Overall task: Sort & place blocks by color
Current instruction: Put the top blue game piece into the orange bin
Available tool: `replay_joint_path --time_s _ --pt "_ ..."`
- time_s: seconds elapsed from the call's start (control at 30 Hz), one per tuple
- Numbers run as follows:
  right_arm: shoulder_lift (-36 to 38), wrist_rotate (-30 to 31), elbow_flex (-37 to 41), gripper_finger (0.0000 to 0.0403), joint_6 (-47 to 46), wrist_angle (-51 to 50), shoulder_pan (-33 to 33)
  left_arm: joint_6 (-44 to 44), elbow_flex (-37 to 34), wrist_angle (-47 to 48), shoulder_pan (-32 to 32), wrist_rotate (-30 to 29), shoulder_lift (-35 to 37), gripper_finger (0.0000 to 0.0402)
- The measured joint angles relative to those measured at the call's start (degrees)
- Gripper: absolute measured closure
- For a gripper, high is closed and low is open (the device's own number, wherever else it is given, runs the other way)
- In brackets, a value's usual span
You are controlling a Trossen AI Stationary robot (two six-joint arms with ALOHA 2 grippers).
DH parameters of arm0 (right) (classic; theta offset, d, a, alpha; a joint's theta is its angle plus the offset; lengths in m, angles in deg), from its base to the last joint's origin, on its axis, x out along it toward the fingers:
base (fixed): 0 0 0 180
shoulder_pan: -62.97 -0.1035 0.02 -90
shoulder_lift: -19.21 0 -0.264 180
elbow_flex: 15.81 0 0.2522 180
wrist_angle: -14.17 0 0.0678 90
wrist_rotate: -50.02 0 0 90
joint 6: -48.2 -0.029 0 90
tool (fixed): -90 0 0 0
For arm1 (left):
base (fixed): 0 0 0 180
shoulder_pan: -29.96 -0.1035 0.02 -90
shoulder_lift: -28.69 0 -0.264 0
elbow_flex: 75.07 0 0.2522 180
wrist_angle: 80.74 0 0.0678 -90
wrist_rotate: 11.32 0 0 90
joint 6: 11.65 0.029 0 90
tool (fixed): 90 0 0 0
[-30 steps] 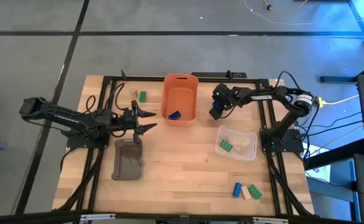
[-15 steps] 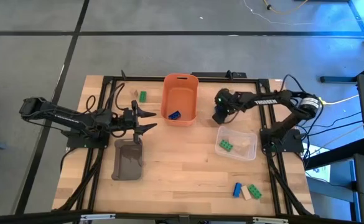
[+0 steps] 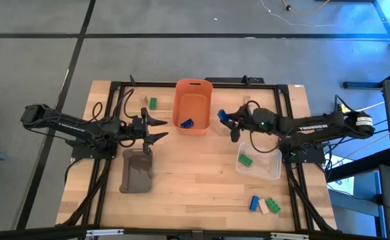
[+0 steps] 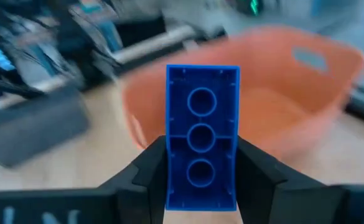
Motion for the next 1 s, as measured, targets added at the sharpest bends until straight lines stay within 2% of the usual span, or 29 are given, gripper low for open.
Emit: replay_joint_path --time_s 0.1,0.3,1.0 --pt "0.1 0.6 0.2 0.0268 2.7 7.8 -2.8 0.0 0.0 0.0 0.0 -0.5 0.0 0.0202" --pt "-0.4 6.5 0.4 0.0268 6.5 9.0 -6.5 0.0 0.0 0.2 0.0 -1.0 0.0 0.0202" --pt "-1.5 6.1 0.3 0.0268 6.5 10.1 -6.9 0.4 0.0 0.3 0.0 -3.0 0.0 0.0202"
